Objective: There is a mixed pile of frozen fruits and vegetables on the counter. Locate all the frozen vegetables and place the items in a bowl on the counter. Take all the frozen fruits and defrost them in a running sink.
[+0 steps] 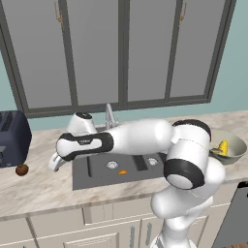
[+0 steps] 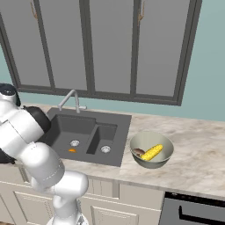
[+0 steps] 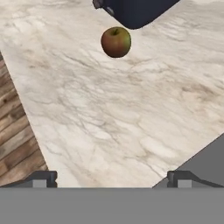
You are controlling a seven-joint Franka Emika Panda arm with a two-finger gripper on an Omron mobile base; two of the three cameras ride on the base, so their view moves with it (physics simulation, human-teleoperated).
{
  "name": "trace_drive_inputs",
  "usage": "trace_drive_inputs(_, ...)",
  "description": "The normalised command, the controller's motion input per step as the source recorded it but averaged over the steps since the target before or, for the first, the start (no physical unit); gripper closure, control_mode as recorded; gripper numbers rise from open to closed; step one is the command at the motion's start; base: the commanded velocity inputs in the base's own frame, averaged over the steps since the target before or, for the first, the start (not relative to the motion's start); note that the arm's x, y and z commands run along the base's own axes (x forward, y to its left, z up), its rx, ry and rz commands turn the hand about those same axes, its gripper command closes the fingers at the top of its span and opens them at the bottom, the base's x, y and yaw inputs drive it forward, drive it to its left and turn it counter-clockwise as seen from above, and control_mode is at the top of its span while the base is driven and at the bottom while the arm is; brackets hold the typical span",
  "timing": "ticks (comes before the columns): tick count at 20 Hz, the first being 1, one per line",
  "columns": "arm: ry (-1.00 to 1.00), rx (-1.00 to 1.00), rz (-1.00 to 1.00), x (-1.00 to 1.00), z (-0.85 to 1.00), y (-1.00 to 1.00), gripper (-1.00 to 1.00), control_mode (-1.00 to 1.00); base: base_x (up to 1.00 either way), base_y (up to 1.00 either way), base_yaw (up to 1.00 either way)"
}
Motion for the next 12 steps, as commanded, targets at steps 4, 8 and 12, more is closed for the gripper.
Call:
trace_drive_inputs(4, -0.02, -0.03, 0.03, 0.10, 0.00, 0.40, -1.00, -1.00, 0.00, 0.00, 0.00)
trace_drive_inputs(8, -0.01, -0.02, 0.01, 0.14, 0.00, 0.35, -1.00, -1.00, 0.00, 0.00, 0.00)
trace_drive_inputs(12, -0.04, -0.03, 0.00, 0.10, -0.01, 0.31, -1.00, -1.00, 0.00, 0.00, 0.00)
